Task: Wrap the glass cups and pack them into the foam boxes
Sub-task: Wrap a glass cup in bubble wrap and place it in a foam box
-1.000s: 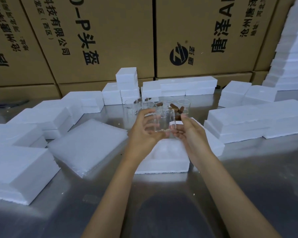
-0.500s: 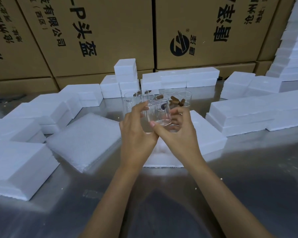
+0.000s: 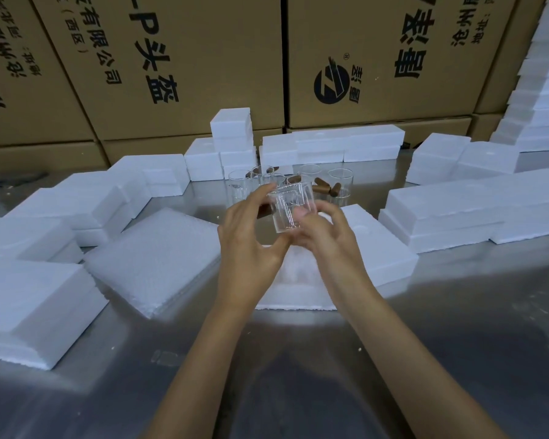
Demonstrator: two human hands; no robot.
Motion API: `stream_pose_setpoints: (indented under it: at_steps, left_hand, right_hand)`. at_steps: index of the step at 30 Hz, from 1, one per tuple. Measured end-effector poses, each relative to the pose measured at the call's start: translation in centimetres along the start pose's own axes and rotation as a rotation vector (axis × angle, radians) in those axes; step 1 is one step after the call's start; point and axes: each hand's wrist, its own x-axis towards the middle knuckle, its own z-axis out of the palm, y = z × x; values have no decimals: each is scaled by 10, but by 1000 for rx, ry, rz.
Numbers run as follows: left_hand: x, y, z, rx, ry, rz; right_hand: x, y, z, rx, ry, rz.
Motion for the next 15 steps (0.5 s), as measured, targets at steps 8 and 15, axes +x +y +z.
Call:
stream_pose_setpoints:
  at_steps: [8, 15]
  left_hand:
    - [-3, 4, 4, 206, 58, 147]
    - [-2, 4, 0, -2, -89, -39]
  right_hand:
    - [-4, 4, -2, -235, 135, -182]
    - [0, -11, -7, 442, -149, 254]
